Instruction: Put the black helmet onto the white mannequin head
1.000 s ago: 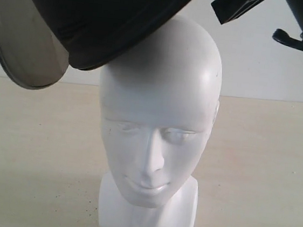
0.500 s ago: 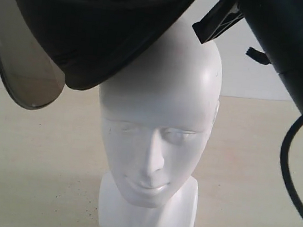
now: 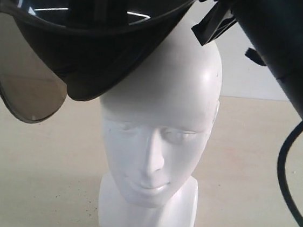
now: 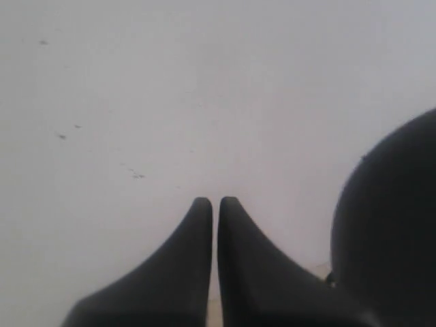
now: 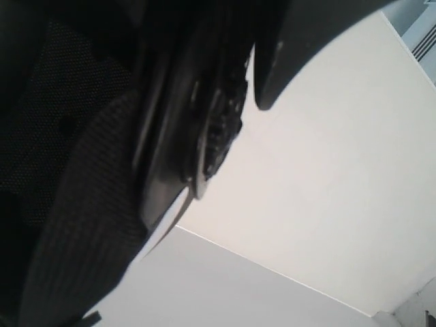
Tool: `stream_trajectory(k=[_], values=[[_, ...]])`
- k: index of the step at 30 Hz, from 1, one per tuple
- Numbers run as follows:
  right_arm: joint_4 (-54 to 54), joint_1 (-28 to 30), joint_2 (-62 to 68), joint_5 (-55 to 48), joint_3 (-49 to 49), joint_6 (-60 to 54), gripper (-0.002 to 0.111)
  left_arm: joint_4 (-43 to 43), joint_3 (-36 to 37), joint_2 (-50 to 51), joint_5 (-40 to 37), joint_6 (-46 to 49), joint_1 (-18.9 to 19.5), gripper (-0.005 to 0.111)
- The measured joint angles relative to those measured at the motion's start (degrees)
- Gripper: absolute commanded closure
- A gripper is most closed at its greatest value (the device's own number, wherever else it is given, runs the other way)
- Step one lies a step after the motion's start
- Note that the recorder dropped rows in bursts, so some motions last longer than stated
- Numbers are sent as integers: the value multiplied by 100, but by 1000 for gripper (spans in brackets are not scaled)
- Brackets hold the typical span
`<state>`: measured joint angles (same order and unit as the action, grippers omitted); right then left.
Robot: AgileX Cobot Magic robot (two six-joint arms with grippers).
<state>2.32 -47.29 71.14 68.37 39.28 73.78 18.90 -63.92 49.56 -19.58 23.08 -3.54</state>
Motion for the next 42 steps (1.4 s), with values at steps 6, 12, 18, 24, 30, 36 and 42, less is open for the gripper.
stream_trajectory(k=[6, 12, 18, 24, 30, 36, 42], values=[[-192, 0, -37, 152, -204, -76, 109, 1287, -221, 228, -333, 1233, -49, 102], [-232, 0, -37, 187, -272, -179, 109, 1404, -229, 228, -308, 1352, -49, 102], [-232, 0, -37, 162, -282, -328, 109, 1404, -229, 241, -270, 1421, -49, 102], [-232, 0, -37, 152, -282, -372, 109, 1791, -229, 465, -270, 2173, -49, 102], [-389, -10, -96, 88, -311, -466, 109, 3108, -271, 780, -484, 3596, -49, 102], [-698, -10, -555, -131, -762, -635, 109, 4359, -570, 1007, -893, 4659, -49, 102], [-810, -20, -921, -302, -1137, -704, 109, 4933, -701, 1378, -1222, 4924, -49, 102]])
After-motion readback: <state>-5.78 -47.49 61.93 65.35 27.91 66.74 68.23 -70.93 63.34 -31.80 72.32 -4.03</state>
